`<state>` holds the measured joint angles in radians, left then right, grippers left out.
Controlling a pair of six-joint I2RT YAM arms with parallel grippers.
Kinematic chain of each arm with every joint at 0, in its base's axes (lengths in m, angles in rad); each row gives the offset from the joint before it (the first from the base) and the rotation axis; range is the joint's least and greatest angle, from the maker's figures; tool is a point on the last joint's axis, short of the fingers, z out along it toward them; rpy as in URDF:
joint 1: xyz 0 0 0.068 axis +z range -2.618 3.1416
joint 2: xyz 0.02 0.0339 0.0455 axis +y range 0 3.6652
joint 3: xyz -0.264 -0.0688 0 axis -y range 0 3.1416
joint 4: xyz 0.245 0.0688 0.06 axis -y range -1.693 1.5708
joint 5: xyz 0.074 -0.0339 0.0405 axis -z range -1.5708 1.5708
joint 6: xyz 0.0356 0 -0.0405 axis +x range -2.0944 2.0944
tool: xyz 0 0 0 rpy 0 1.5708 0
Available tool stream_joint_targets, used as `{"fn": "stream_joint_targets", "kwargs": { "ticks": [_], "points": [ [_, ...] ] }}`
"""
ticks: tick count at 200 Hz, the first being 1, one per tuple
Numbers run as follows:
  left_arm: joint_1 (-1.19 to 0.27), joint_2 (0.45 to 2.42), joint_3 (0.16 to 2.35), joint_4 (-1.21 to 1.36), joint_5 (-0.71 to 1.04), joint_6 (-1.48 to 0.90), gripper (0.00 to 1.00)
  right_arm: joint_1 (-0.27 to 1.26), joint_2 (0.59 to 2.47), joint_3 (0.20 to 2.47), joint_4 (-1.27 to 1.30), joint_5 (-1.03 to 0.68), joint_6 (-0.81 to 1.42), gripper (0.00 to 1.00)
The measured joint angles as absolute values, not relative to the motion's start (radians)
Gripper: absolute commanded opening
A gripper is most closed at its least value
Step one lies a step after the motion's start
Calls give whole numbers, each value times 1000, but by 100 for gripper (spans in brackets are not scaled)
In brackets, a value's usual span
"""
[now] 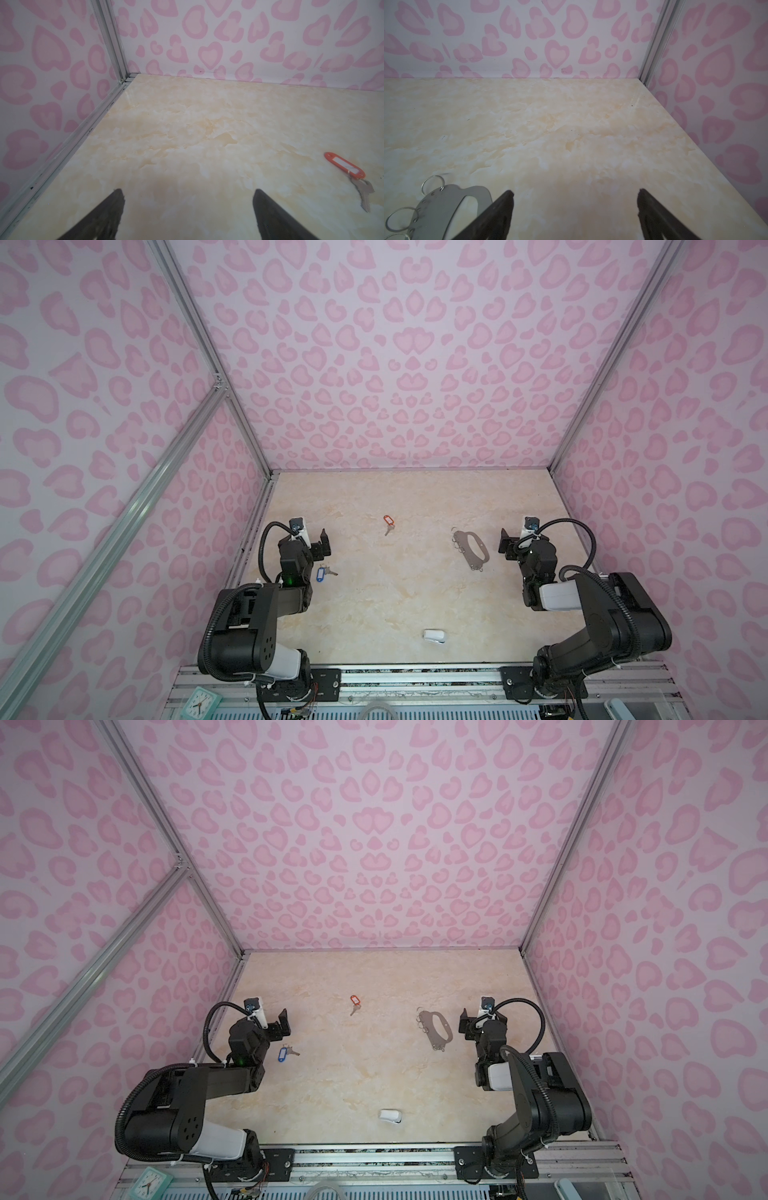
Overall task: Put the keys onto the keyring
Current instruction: 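Raise the left arm forward while the right gripper moves over the metal keyring plate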
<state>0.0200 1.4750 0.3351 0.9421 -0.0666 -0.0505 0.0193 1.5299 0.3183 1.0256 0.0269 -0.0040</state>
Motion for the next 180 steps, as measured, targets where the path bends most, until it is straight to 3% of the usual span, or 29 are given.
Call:
{"fn": "stream_joint_targets", "kwargs": {
  "ticks": [35,71,132,180],
  "points": [
    [22,1441,384,834,-67,-51,97,51,1348,440,803,32,-19,88],
    [19,1363,693,496,-43,-70,97,128,1299,647,471,-8,-19,86],
    [-102,1346,910,65,132,-248,99,282,1469,963,-132,-83,3,86],
    [-192,1447,987,-77,237,-271,99,307,1603,1076,-361,-108,88,87]
  ]
}}
